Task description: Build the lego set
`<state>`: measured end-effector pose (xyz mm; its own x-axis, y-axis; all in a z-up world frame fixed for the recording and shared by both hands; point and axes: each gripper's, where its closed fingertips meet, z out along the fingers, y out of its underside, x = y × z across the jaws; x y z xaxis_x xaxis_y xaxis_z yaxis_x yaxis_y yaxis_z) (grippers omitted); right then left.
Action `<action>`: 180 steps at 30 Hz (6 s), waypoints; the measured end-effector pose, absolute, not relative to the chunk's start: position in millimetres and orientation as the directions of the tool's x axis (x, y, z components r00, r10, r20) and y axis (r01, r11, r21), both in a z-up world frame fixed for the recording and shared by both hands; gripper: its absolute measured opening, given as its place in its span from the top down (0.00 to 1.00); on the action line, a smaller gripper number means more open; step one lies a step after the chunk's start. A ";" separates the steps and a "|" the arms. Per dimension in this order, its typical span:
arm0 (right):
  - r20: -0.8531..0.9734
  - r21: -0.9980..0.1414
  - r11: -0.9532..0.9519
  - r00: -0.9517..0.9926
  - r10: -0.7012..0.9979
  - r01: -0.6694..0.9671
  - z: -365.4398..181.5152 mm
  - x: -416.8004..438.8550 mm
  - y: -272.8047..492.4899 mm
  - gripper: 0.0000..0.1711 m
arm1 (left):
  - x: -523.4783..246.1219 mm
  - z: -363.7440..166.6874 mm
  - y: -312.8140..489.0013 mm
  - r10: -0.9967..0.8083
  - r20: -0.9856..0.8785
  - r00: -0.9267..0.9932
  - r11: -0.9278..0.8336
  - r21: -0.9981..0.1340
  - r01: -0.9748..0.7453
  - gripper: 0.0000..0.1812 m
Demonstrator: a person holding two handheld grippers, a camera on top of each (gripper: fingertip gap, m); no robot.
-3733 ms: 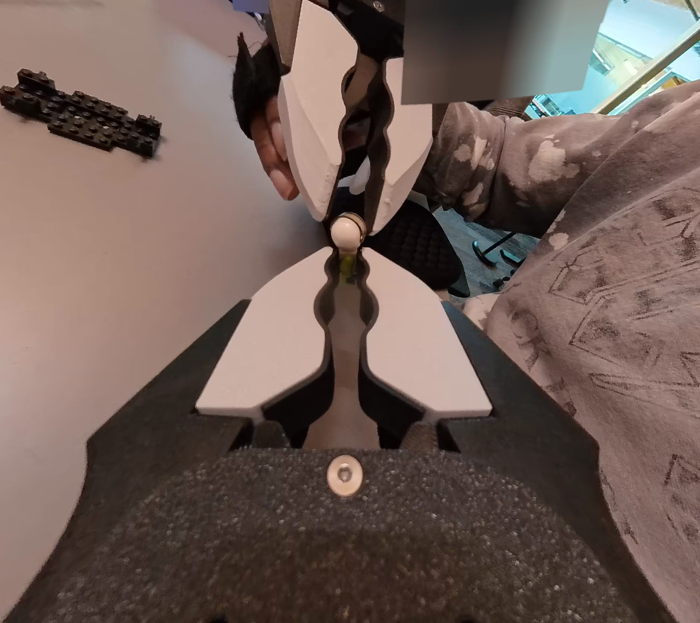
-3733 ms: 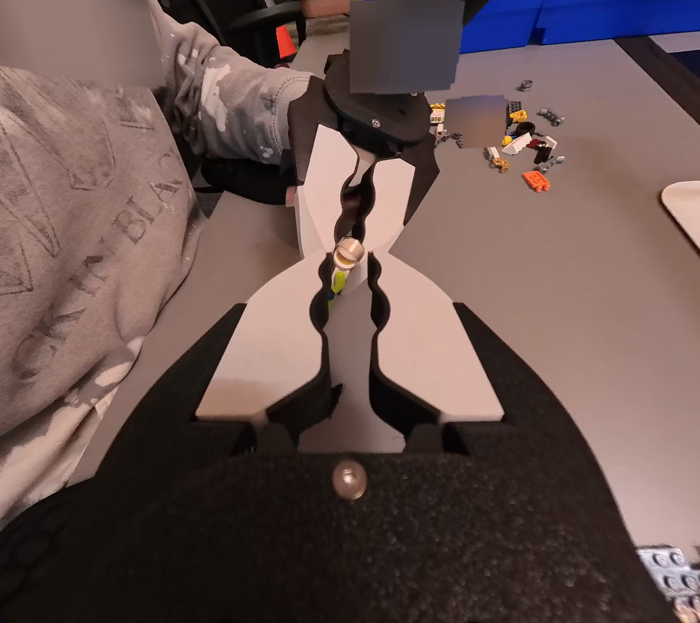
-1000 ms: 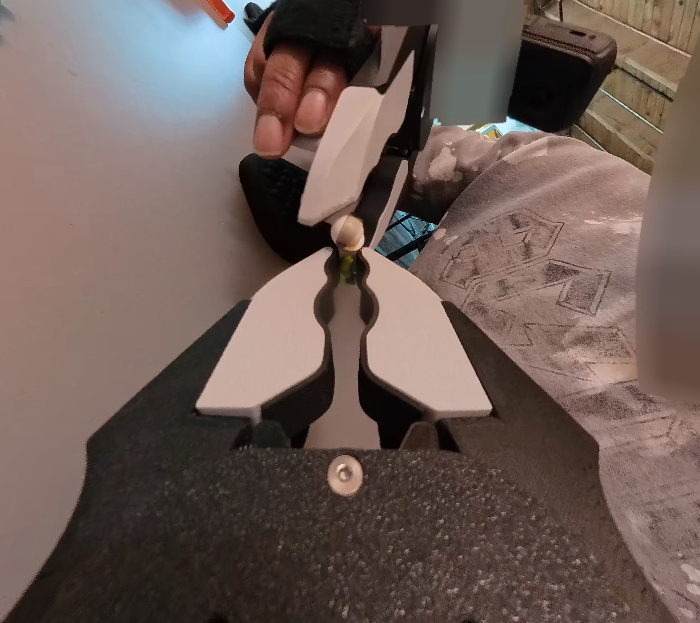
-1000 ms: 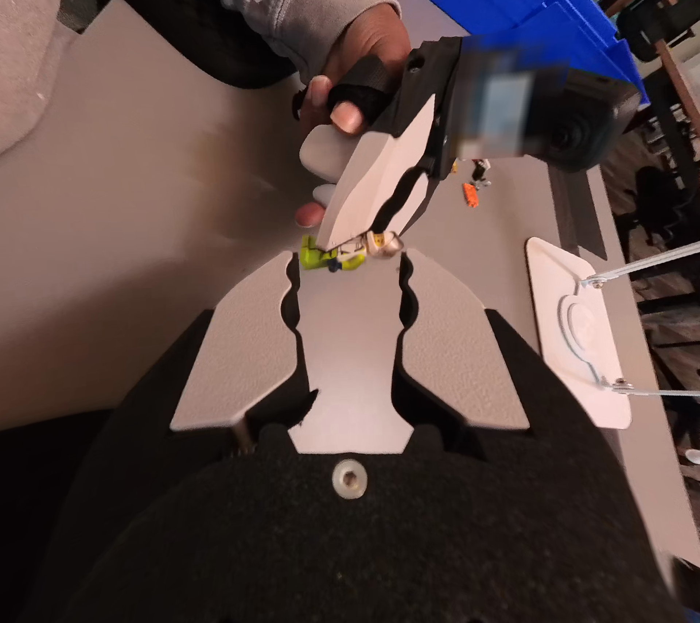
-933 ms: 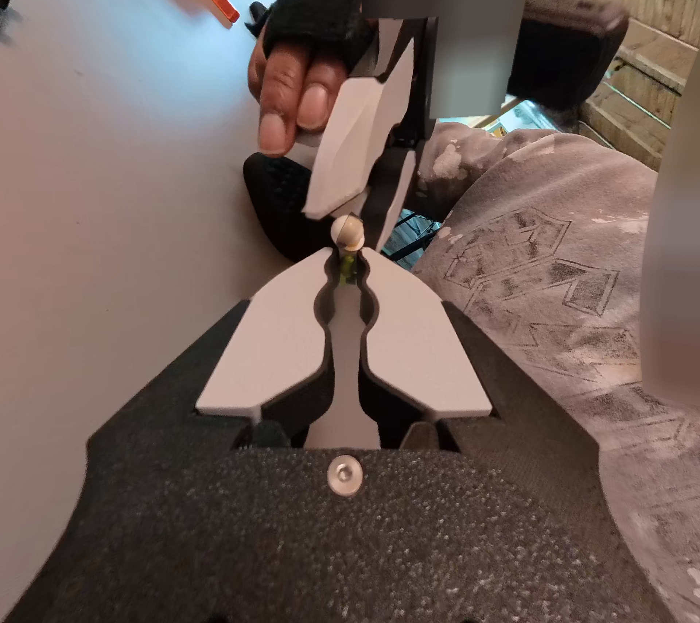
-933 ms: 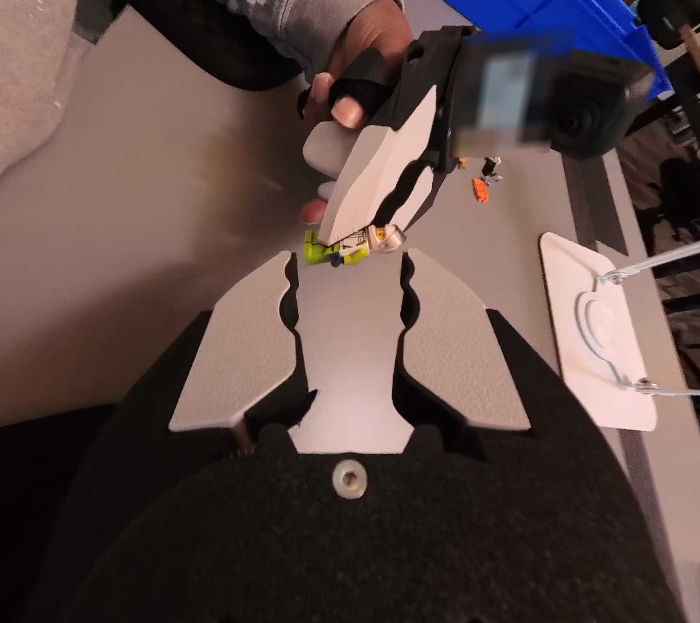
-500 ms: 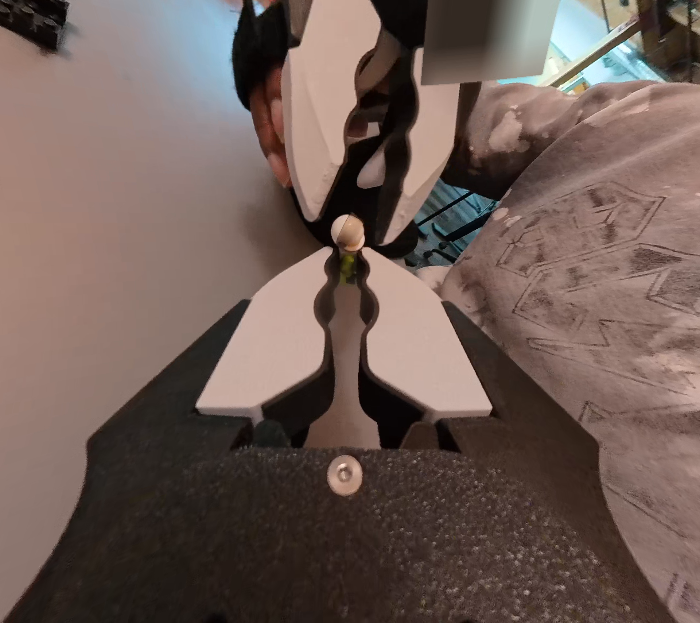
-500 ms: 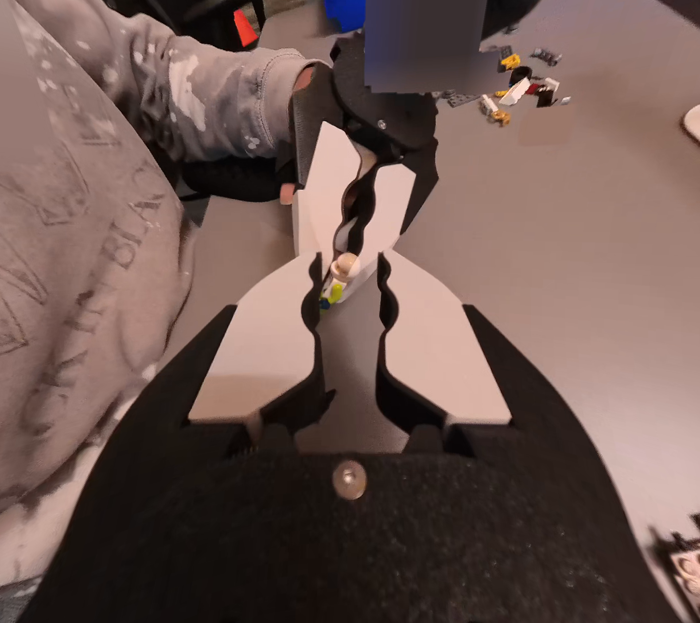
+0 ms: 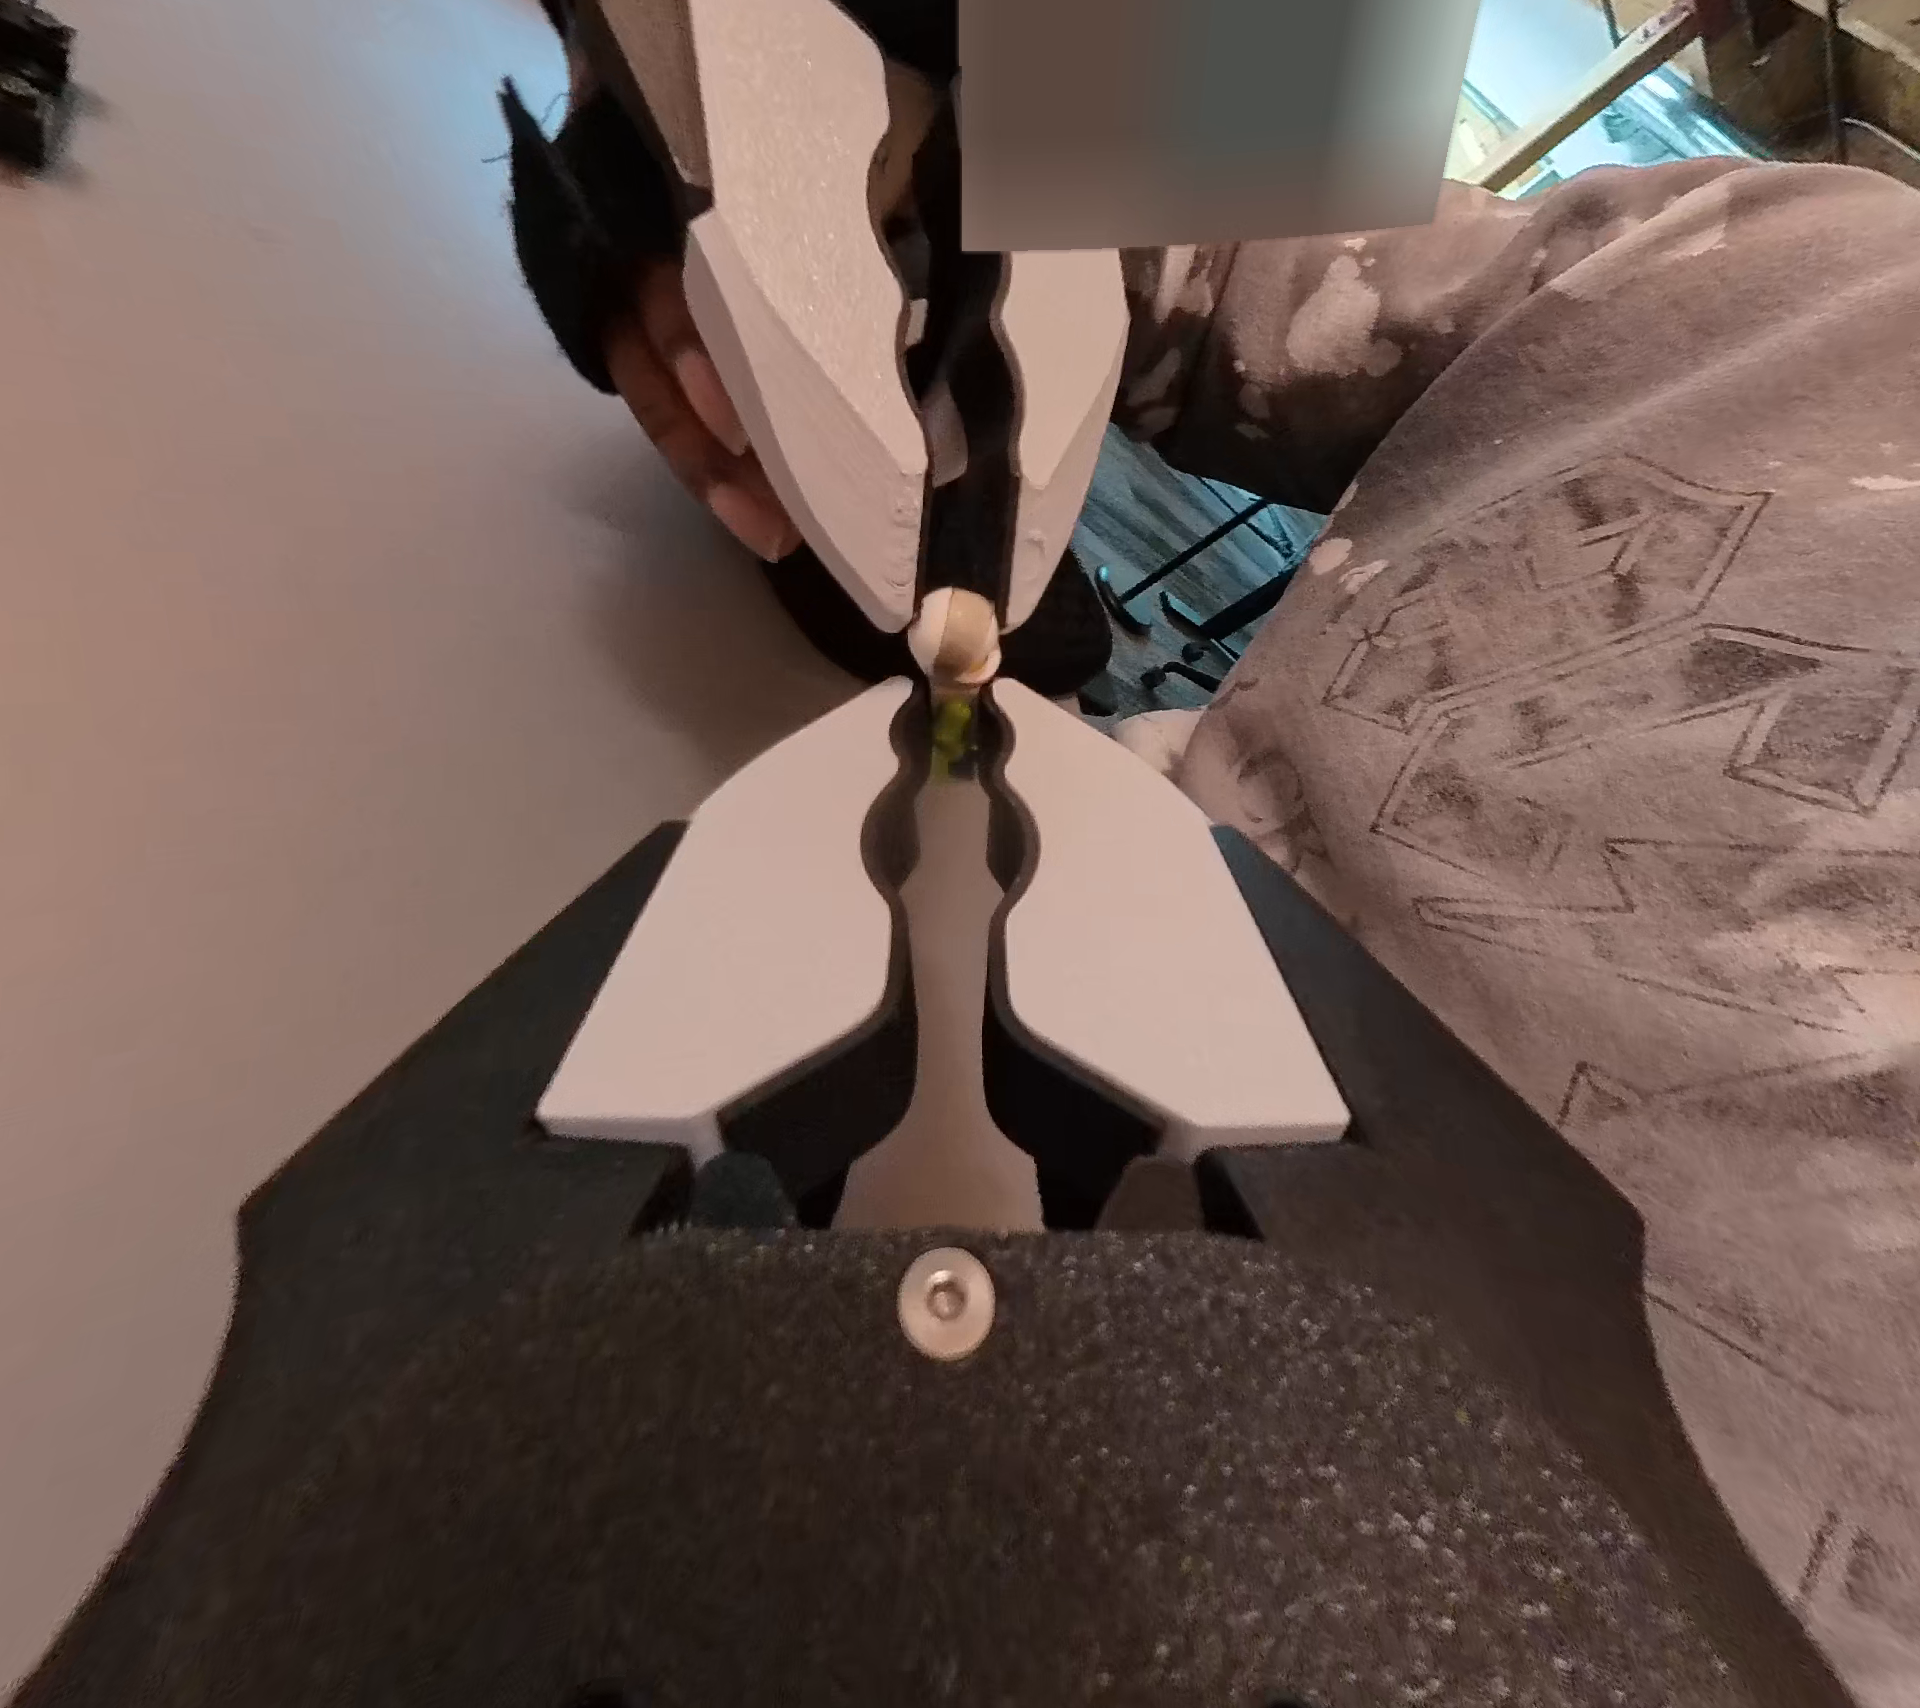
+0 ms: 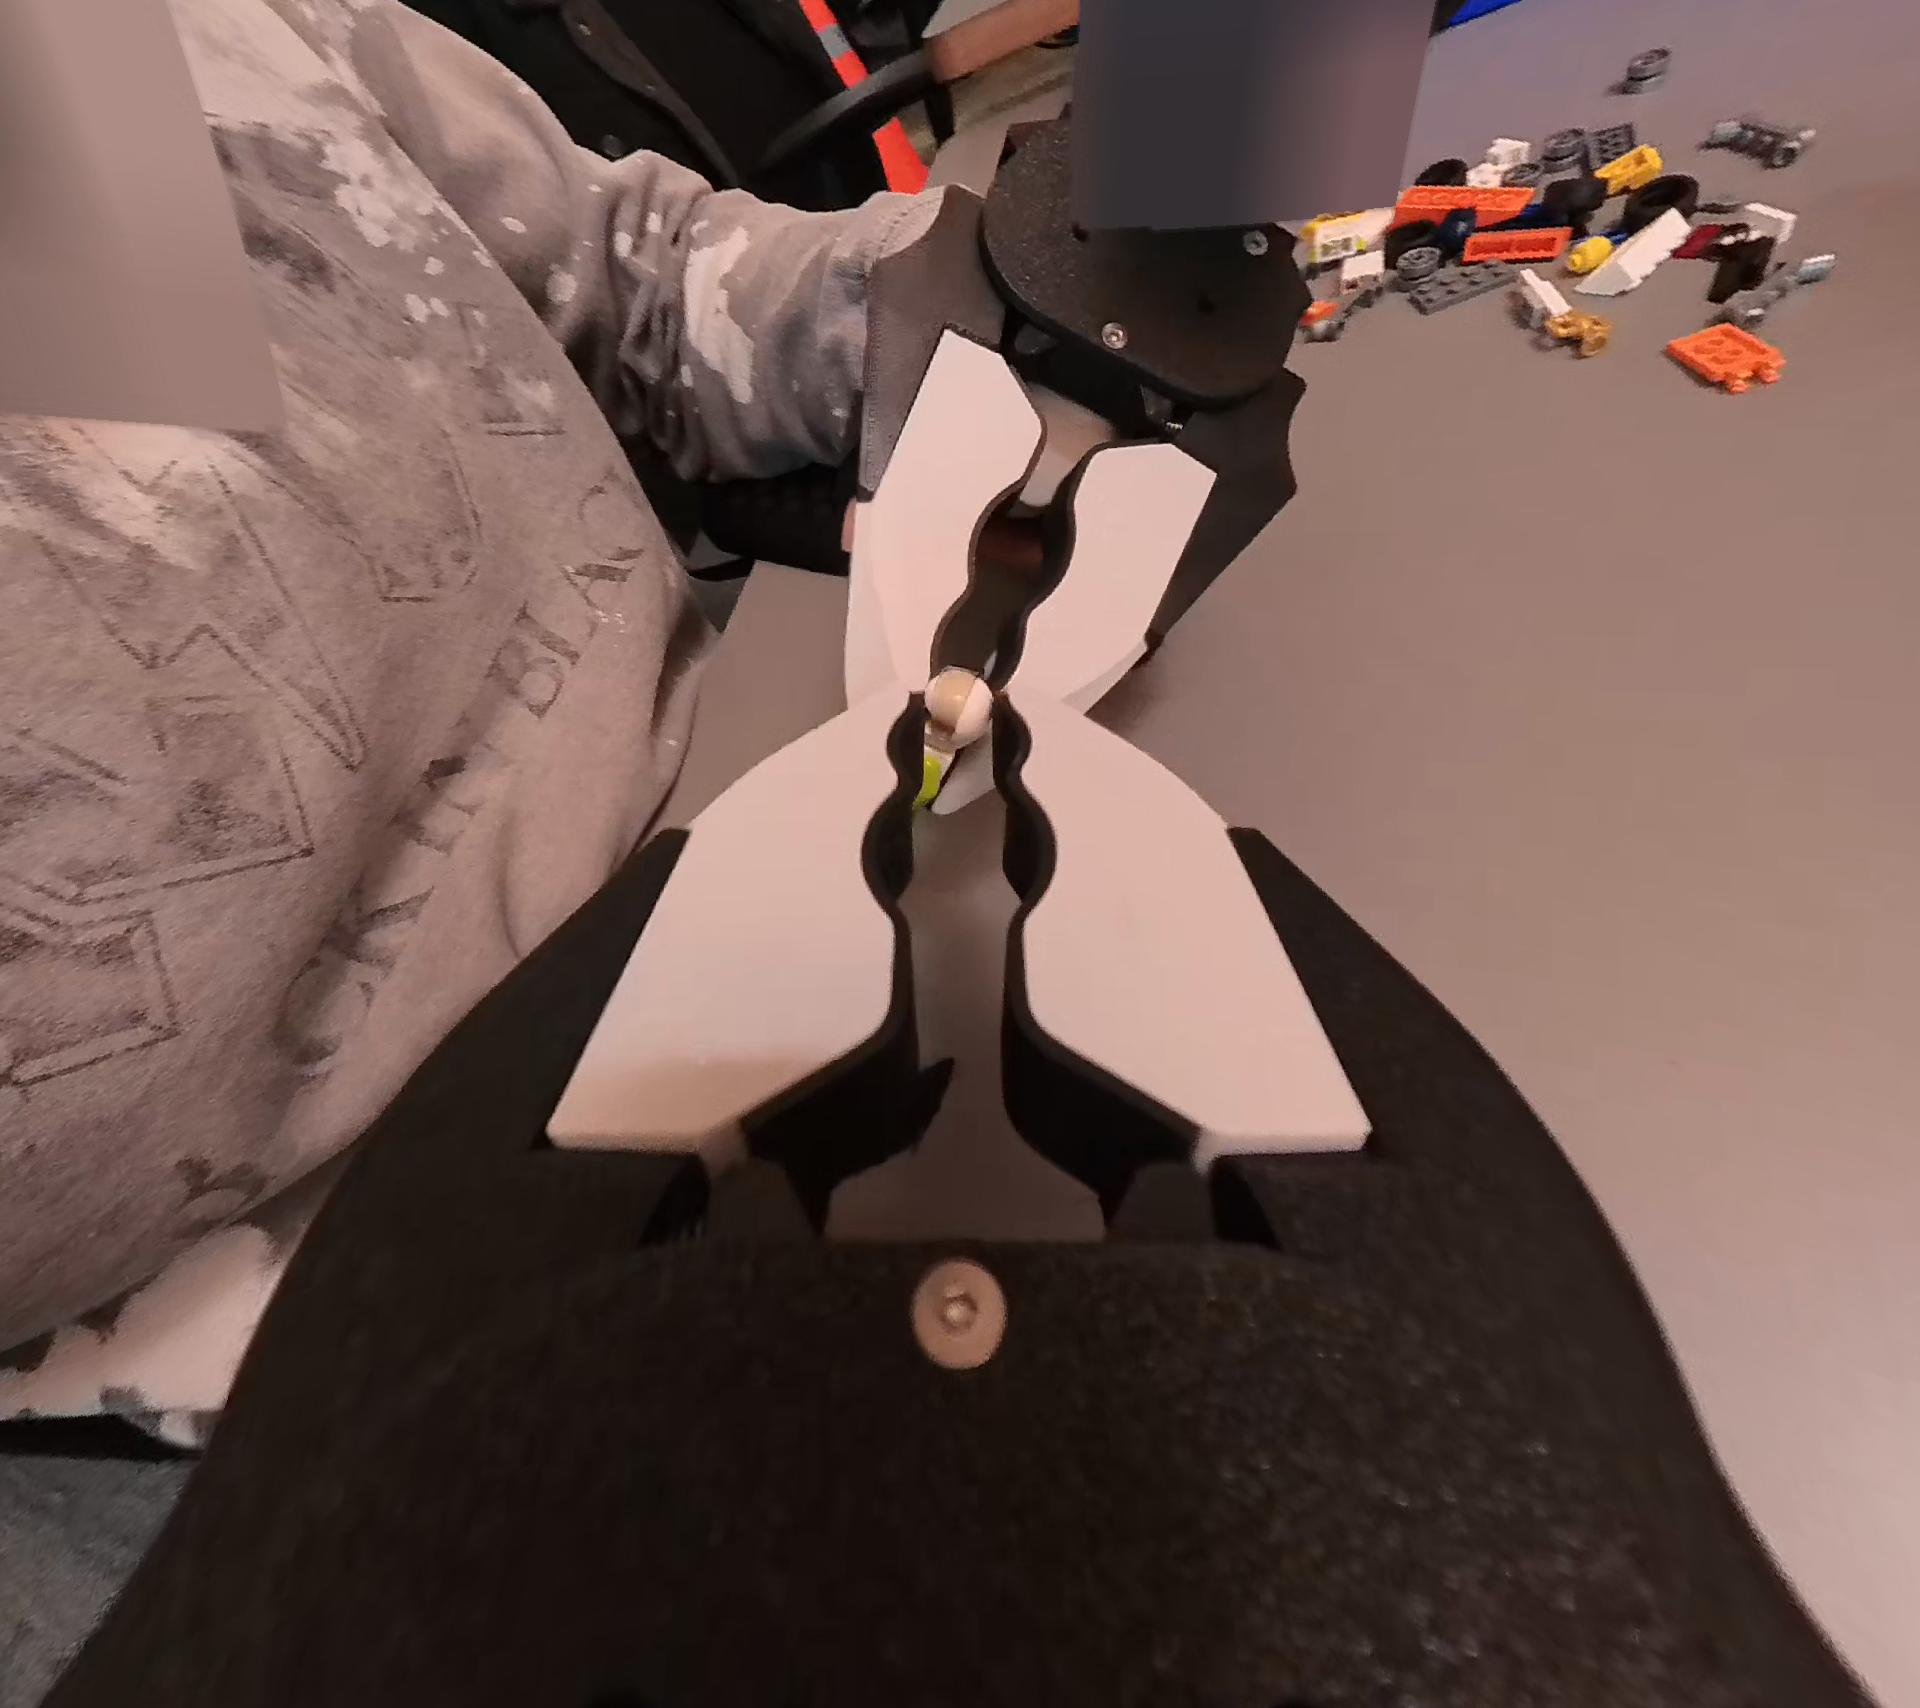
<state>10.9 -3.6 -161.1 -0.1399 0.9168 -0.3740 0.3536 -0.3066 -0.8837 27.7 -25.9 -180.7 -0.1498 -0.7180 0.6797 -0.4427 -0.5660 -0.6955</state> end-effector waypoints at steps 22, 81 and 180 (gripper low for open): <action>-0.359 -0.902 -0.289 -0.185 0.915 0.319 -152.4 11.3 -8.1 0.93 | 27.5 -170.8 -31.6 -0.677 0.705 -0.210 -0.587 -0.690 -0.424 0.96; 0.001 -0.892 0.012 -0.025 1.000 0.452 -167.9 15.1 -14.9 0.79 | 30.3 -178.6 -25.6 -0.662 0.731 -0.167 -0.622 -0.660 -0.422 0.96; -0.016 -0.952 -0.046 0.100 0.995 0.304 -164.6 12.0 3.5 0.81 | 30.0 -195.5 -36.7 -0.768 0.632 -0.100 -0.494 -0.685 -0.535 0.96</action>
<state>12.0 3.5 -164.6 0.0997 0.9949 -0.0158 0.3036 -0.0456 -0.9517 30.0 -36.7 -195.5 -0.1002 -0.7682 0.6323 -0.5354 -0.4940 -0.6851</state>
